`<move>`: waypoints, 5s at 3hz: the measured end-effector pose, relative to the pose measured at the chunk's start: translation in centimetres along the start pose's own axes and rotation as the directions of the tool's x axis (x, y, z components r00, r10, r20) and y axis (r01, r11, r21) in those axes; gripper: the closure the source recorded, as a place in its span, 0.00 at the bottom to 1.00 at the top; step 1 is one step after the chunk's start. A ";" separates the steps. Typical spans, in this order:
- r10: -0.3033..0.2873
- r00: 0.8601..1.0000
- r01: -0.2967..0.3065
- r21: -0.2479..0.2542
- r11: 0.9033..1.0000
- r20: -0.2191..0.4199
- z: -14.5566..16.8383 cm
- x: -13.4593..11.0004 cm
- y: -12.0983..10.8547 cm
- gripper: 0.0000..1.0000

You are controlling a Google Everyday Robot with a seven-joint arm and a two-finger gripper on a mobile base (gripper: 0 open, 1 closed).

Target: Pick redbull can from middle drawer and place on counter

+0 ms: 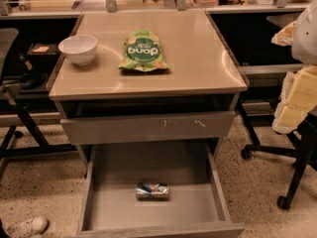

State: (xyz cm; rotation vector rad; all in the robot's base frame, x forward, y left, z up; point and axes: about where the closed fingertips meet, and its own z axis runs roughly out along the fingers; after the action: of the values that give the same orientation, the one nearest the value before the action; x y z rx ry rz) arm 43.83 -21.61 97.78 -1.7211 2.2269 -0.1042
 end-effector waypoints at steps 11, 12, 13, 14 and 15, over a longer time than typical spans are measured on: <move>0.037 0.989 0.004 -0.275 0.962 0.146 30.9 -13.7 13.4 0.00; 0.042 0.989 0.005 -0.308 0.952 0.144 36.2 -14.7 15.2 0.00; 0.062 0.991 -0.017 -0.349 0.937 0.117 40.1 -15.4 16.2 0.00; 0.064 0.992 -0.019 -0.357 0.934 0.113 40.5 -15.5 16.4 0.00; 0.095 0.988 -0.043 -0.362 0.931 0.125 43.2 -15.3 16.6 0.00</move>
Offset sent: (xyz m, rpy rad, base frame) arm 0.0076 0.0678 -0.0883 0.0539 0.0590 0.1009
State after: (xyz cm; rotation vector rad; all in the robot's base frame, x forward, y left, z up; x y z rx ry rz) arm 44.60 3.37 55.98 -1.7557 2.3023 0.4555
